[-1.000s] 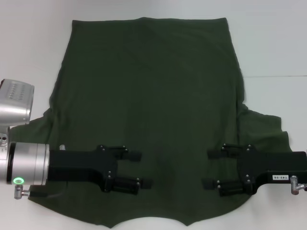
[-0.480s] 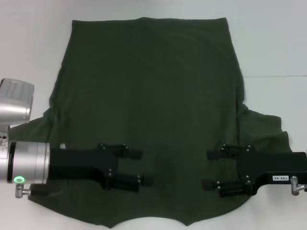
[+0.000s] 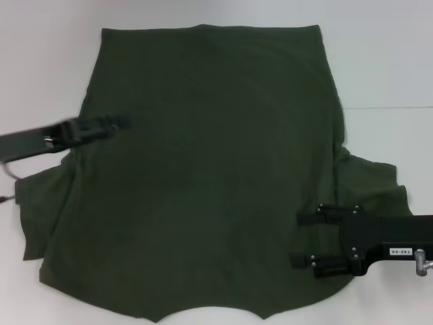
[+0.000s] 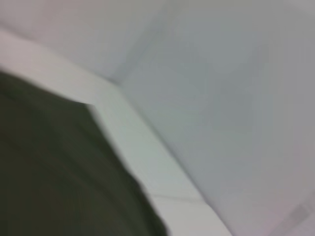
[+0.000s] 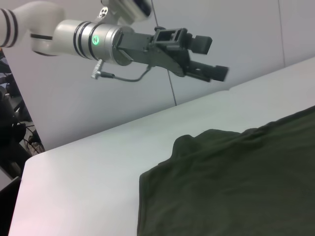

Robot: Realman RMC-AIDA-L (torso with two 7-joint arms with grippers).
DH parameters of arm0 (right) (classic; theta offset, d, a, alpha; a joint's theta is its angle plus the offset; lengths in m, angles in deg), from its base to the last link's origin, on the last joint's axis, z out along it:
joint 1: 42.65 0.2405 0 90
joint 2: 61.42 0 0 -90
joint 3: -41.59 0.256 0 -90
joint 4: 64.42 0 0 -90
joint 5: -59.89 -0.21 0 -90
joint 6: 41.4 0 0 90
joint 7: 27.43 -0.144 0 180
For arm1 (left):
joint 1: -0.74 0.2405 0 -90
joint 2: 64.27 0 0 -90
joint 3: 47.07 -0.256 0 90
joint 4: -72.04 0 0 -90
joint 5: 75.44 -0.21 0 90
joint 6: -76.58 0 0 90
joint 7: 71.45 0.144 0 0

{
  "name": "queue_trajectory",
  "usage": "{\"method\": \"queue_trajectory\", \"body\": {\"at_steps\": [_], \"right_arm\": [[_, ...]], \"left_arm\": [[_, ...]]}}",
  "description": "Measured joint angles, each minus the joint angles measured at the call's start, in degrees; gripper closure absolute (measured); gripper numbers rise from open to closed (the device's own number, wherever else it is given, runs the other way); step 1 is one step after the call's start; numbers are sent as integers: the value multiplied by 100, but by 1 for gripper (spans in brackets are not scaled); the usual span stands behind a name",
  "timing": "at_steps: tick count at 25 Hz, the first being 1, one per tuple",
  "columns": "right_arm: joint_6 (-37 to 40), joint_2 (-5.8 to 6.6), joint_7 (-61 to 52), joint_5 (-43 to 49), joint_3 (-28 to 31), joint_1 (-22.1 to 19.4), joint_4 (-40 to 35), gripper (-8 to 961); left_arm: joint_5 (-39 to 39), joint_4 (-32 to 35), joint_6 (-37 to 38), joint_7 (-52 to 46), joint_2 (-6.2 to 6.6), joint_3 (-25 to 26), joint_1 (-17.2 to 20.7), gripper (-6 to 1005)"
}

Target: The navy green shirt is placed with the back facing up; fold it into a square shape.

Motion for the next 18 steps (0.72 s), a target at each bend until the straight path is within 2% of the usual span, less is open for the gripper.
{"method": "queue_trajectory", "body": {"at_steps": [2, 6, 10, 18], "right_arm": [[1, 7, -1, 0, -1, -2, 2, 22], [9, 27, -10, 2, 0, -3, 4, 23], [5, 39, -18, 3, 0, -22, 13, 23], [-34, 50, -57, 12, -1, -51, 30, 22]], "left_arm": [[-184, 142, -102, -469, 53, 225, 110, 80], [-742, 431, -325, -1109, 72, 676, 401, 80], [-1053, 453, -664, -1228, 57, 920, 581, 81], [-1464, 192, -1333, -1272, 10, 1004, 693, 81]]}}
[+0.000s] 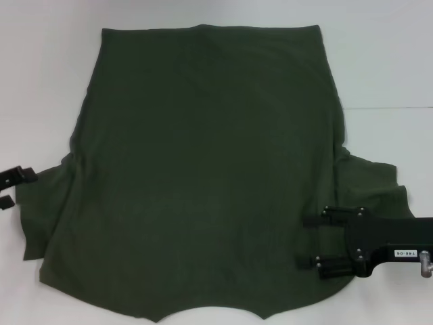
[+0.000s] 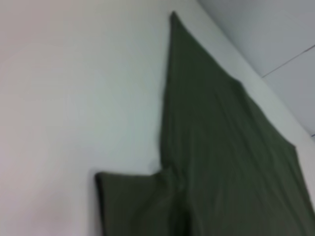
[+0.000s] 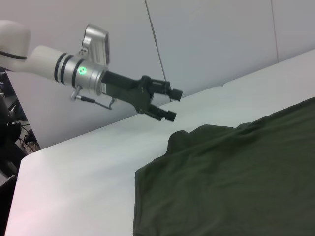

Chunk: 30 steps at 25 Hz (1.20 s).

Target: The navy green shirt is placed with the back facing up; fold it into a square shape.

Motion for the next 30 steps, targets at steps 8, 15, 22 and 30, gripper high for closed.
{"method": "queue_trajectory", "body": {"at_steps": [8, 15, 22, 30], "right_arm": [[-22, 4, -17, 1, 0, -27, 0, 25], [-48, 3, -23, 1, 0, -41, 0, 26], [-75, 3, -32, 1, 0, -46, 65, 26], [-75, -15, -53, 0, 0, -51, 70, 26]], "left_arm": [[-153, -264, -525, 93, -35, -168, 8, 82], [-261, -515, -733, 149, -38, -254, -8, 82], [-265, -668, -747, 158, -25, -476, -107, 92], [-265, -715, -981, 167, -26, -855, -188, 189]]}}
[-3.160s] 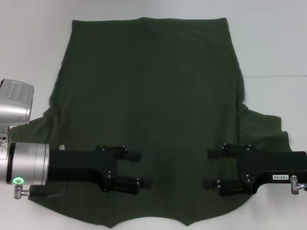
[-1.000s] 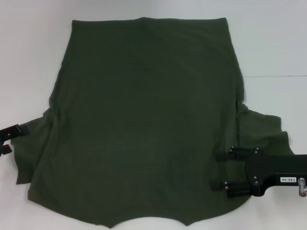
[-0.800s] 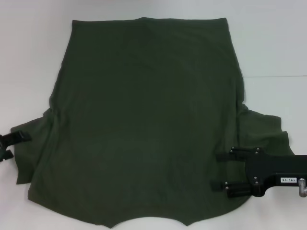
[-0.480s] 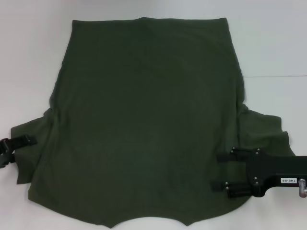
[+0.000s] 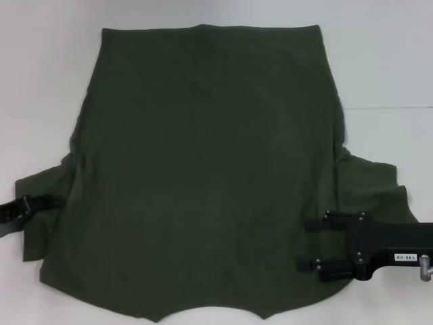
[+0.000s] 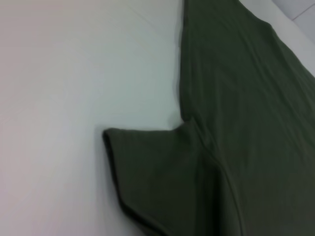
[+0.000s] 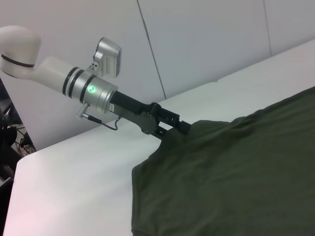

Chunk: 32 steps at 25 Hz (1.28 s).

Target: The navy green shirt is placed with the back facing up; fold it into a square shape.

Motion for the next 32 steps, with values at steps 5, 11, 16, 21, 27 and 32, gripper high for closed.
{"method": "queue_trajectory", "body": {"at_steps": [5, 11, 16, 21, 27, 32], "right_arm": [[0, 7, -61, 0, 0, 0, 1, 26], [2, 4, -70, 0, 0, -6, 0, 26], [-3, 1, -70, 0, 2, -5, 0, 26], [-48, 8, -70, 0, 8, 10, 0, 26], [-63, 10, -69, 0, -1, 26, 0, 26], [-71, 10, -72, 0, -2, 33, 0, 26]], "left_arm": [[-49, -1, -195, 0, -7, -127, -19, 249], [-116, -1, -255, 0, -14, -218, -59, 491], [-120, -1, -328, -1, -14, -249, -65, 690], [-132, -1, -308, -57, -14, -314, -90, 909], [-141, -1, -302, -108, -14, -279, -95, 895], [-141, 0, -320, -214, -14, -255, -88, 793]]}}
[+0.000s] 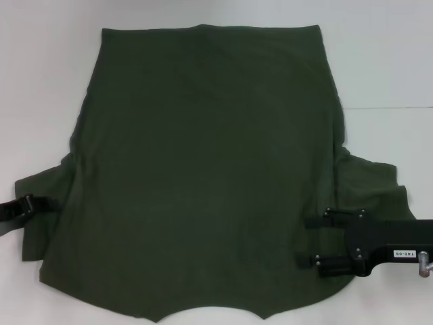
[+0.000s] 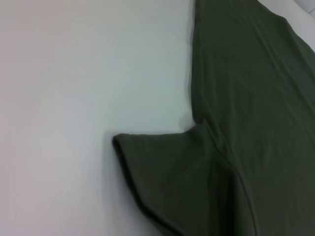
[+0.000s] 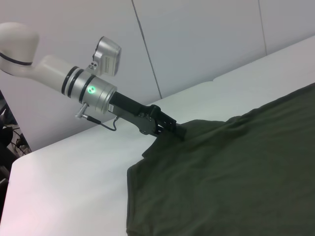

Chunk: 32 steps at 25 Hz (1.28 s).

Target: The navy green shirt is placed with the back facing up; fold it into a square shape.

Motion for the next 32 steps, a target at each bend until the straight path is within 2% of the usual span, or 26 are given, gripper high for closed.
{"method": "queue_trajectory", "body": {"at_steps": [8, 19, 24, 25, 32], "right_arm": [[-19, 6, -13, 0, 10, 11, 0, 26], [-61, 9, -15, 0, 7, 23, 0, 26], [-69, 9, -15, 0, -2, 24, 0, 25], [-69, 9, -15, 0, -3, 24, 0, 25], [-69, 9, -15, 0, -2, 6, 0, 25]], "left_arm": [[-64, 5, -35, 87, 8, -116, -59, 567], [-88, 35, -33, 12, 38, -77, -70, 942], [-178, 197, -31, -75, 92, -50, -70, 969], [-430, 453, -14, -221, 216, 5, -134, 975], [-1008, 689, 15, -269, 446, 262, -440, 978]]}}
